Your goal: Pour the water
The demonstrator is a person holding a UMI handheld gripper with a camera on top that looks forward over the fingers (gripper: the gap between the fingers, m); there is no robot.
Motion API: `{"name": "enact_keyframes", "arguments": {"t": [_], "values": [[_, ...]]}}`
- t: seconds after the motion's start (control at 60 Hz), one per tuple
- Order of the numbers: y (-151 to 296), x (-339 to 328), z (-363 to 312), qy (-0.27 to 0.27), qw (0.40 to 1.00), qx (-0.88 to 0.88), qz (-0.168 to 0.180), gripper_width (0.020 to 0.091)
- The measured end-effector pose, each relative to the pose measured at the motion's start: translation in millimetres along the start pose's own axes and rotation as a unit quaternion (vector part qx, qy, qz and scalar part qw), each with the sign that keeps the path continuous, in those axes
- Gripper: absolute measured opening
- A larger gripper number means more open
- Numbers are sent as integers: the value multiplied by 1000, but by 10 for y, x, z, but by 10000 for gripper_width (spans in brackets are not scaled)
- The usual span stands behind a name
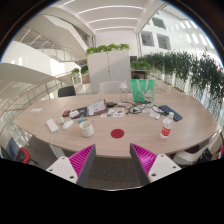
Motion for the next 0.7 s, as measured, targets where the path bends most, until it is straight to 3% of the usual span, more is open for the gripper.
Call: {"name": "enact_keyframes", "arguments": {"t": [0.1,0.317,0.517,0.7], "values": [[138,9,-235,-5,1000,-6,-5,757],[10,52,1,-30,1000,-5,5,768],[-152,294,905,-82,995,-27,45,762],[-375,987,1989,-114,990,-17,78,762]]}}
Point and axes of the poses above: the point between the fingertips, and its own axes, seen from behind it with the camera up: z to the right, y up, x forward, the way the camera looks, the point moved 2 cm from there along -x, backward, against the way the camera looks, and after that the axes turned 12 degrees about -x, right-handed, at the moved point
